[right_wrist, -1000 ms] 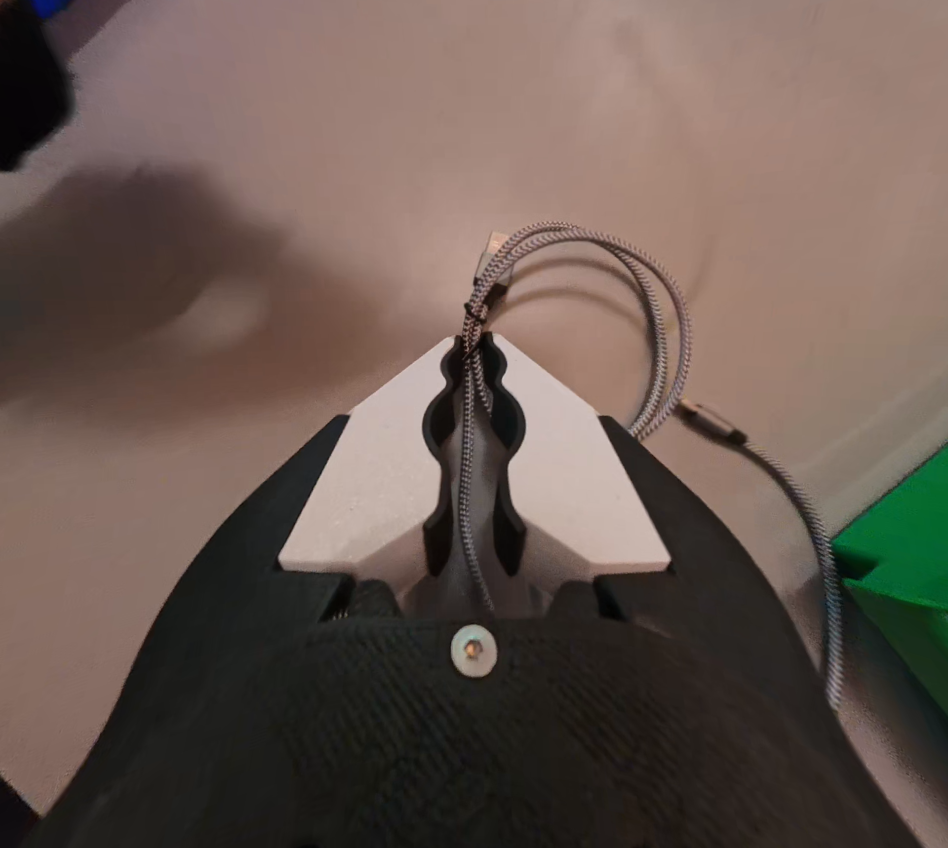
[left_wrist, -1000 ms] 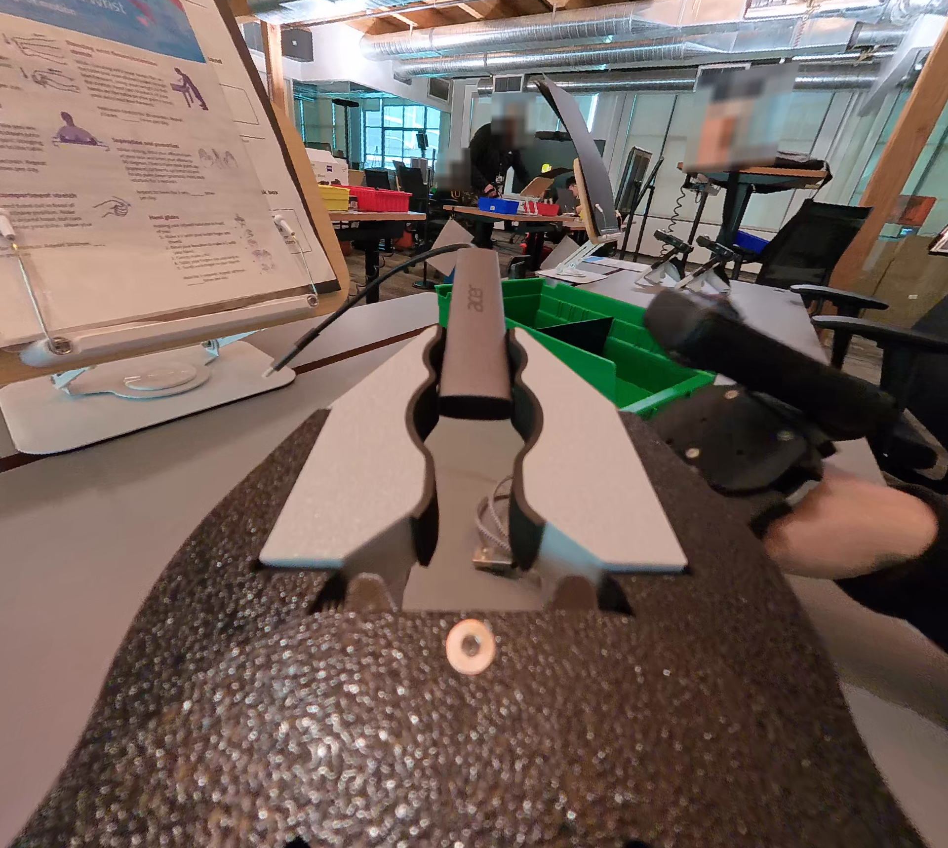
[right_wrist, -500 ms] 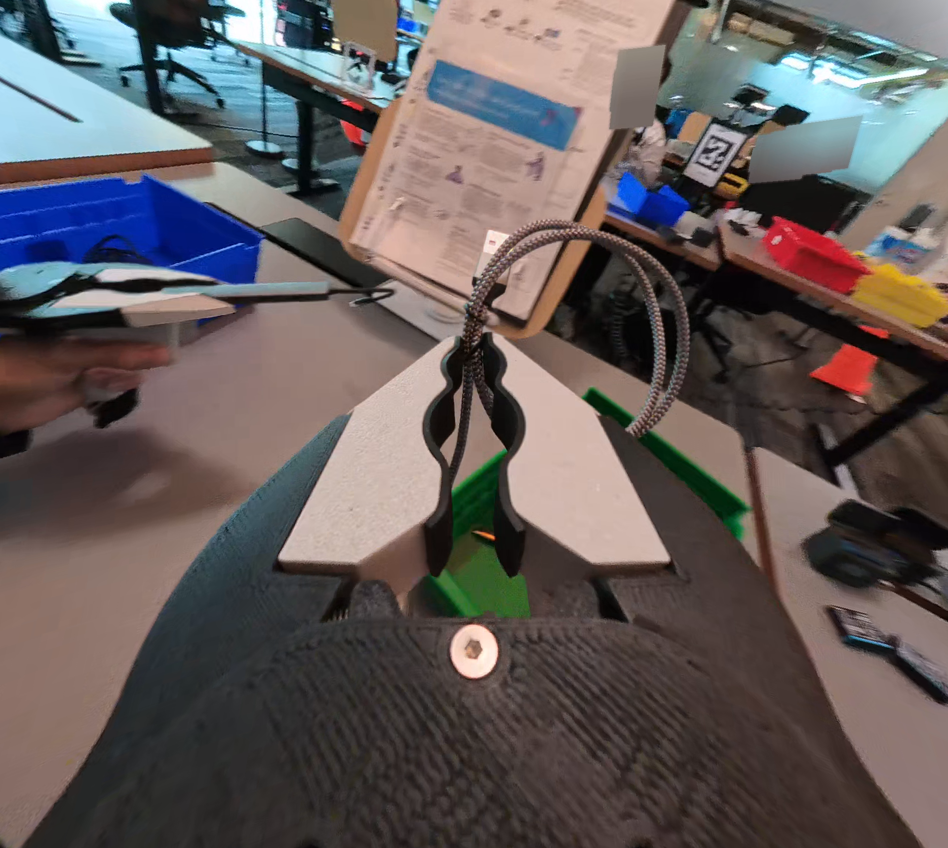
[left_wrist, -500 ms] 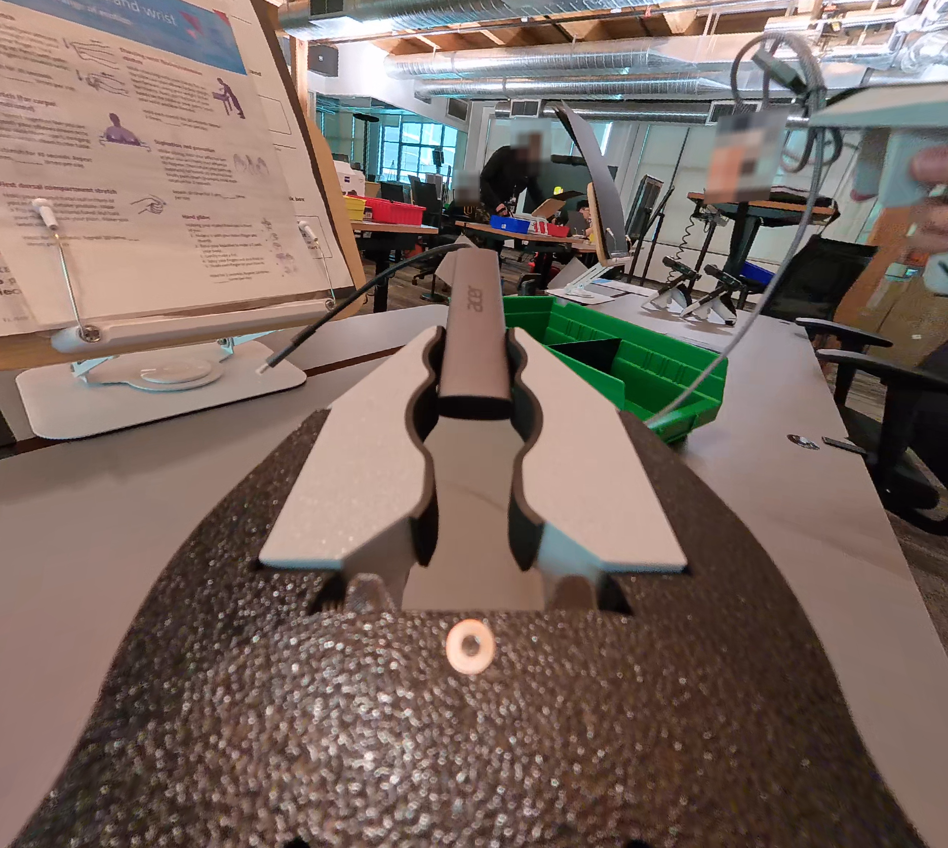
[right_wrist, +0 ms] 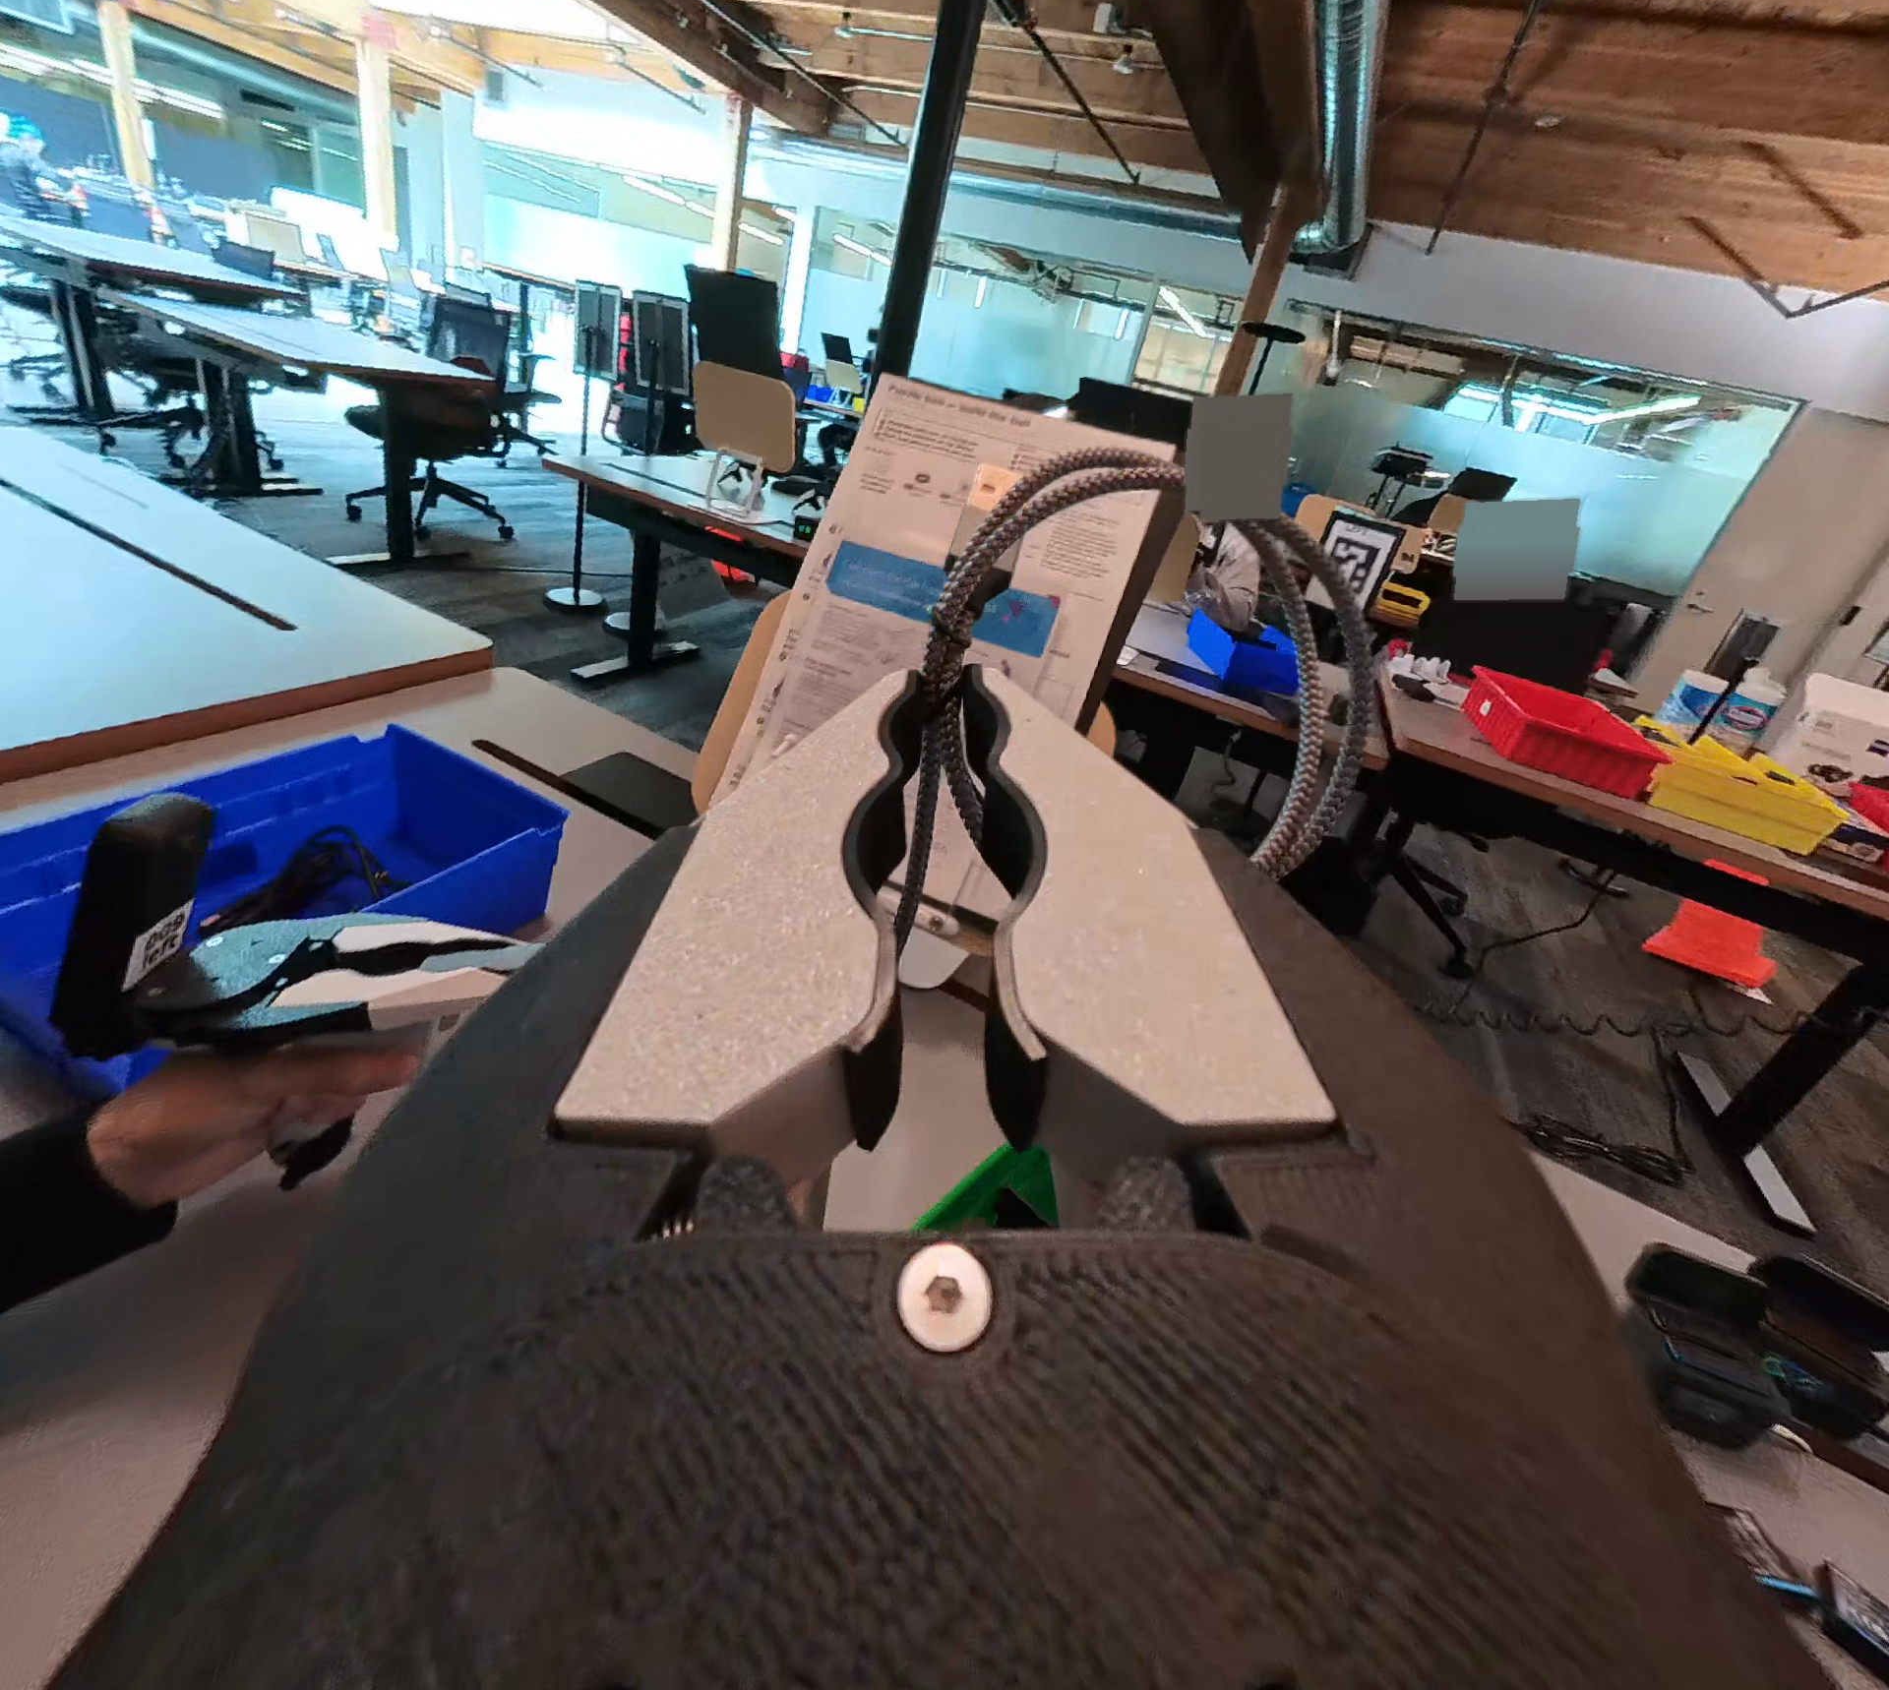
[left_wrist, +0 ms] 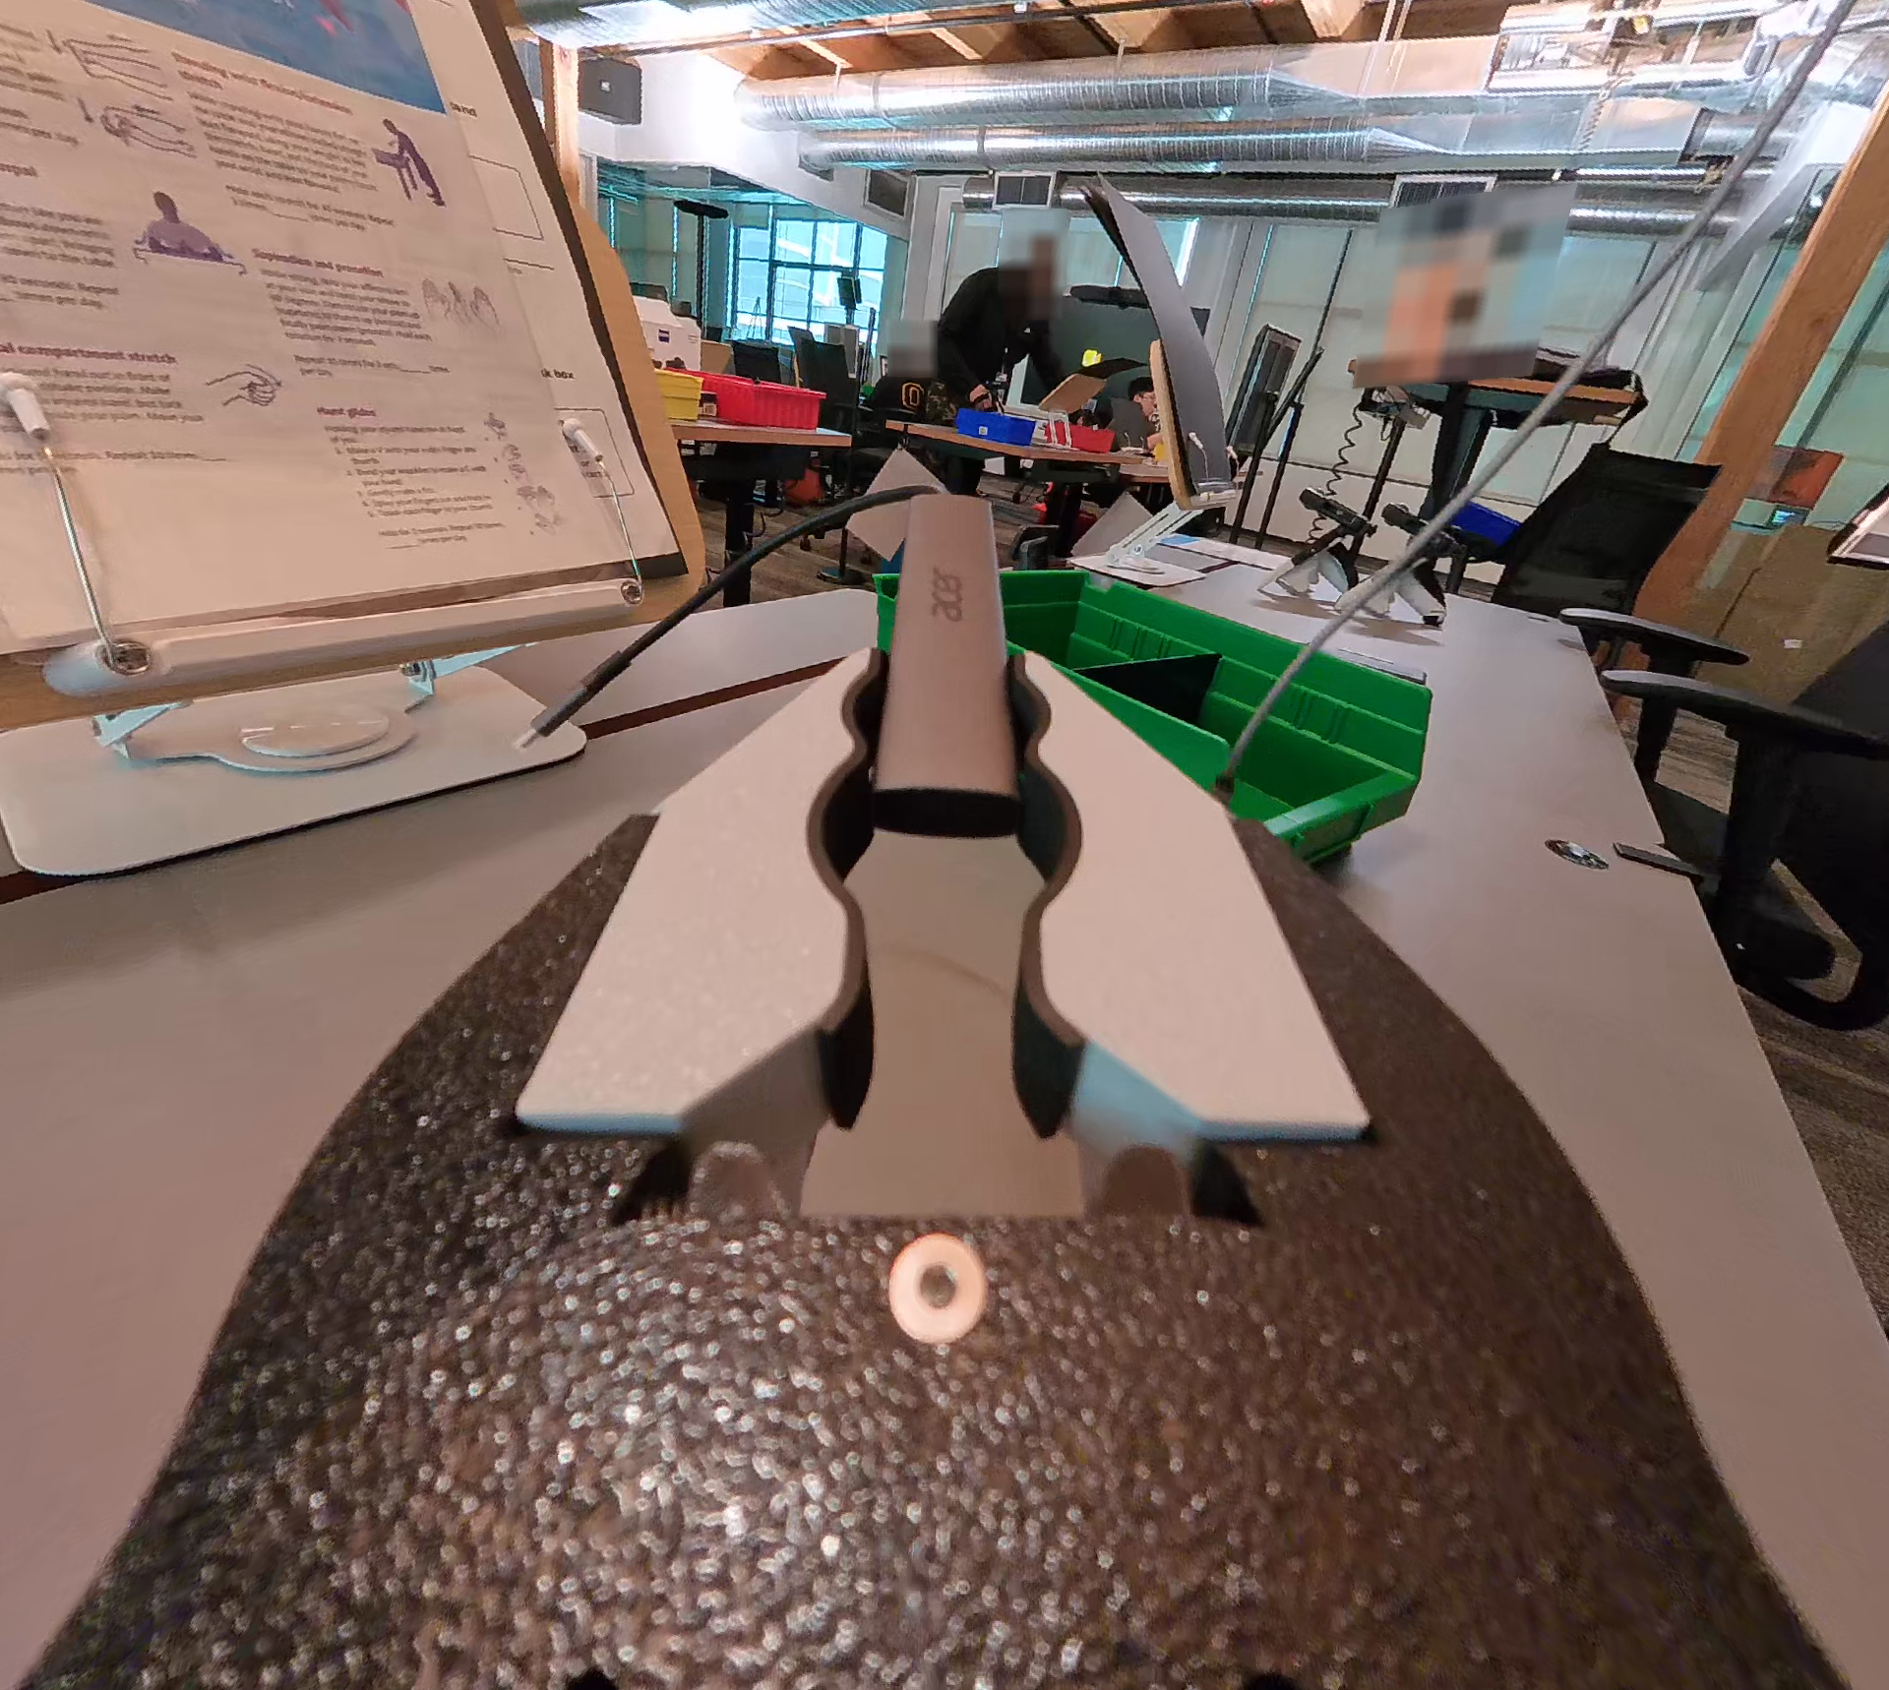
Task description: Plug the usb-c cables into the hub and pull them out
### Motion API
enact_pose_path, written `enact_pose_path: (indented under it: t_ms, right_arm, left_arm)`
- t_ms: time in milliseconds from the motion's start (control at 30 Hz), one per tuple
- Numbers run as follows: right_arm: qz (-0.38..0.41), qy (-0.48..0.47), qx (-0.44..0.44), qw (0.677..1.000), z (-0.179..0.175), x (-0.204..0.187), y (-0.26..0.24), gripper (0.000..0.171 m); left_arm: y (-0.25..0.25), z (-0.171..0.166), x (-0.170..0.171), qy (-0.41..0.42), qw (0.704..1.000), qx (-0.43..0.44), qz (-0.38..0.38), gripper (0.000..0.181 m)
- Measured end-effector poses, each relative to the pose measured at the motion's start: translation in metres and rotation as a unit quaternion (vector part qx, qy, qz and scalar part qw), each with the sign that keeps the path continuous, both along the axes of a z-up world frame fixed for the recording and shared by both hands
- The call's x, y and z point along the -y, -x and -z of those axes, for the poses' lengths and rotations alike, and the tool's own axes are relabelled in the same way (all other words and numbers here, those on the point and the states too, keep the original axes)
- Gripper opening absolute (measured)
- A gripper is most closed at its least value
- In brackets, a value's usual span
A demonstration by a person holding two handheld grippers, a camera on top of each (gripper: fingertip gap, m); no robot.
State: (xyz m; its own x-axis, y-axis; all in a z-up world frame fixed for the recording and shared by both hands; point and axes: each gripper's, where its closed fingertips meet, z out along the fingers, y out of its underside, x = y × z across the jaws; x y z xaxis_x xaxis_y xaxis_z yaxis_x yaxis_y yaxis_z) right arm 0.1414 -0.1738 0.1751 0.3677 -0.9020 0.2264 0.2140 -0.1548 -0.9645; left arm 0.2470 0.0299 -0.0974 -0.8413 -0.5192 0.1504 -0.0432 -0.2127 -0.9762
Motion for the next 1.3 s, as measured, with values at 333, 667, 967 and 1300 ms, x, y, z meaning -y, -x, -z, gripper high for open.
enact_pose_path:
  t_ms: [333, 667, 967, 1300]
  right_arm:
    - [0.106, 0.066, 0.021, 0.992, -0.014, 0.038, -0.02, 0.007]
    - [0.125, 0.079, -0.02, 0.989, 0.057, 0.068, -0.068, 0.006]
    - [0.156, 0.063, 0.019, 0.986, 0.041, 0.076, -0.07, 0.006]
    - [0.17, 0.087, 0.106, 0.976, -0.024, 0.064, -0.048, 0.007]
  left_arm:
    - [0.003, 0.002, 0.005, -0.004, 1.0, -0.001, 0.013, 0.021]
    - [0.005, 0.001, 0.006, -0.002, 1.0, 0.0, 0.02, 0.021]
    - [0.005, 0.002, 0.007, -0.004, 1.0, 0.0, 0.023, 0.021]
    - [0.007, 0.002, 0.009, -0.004, 1.0, -0.001, 0.028, 0.021]
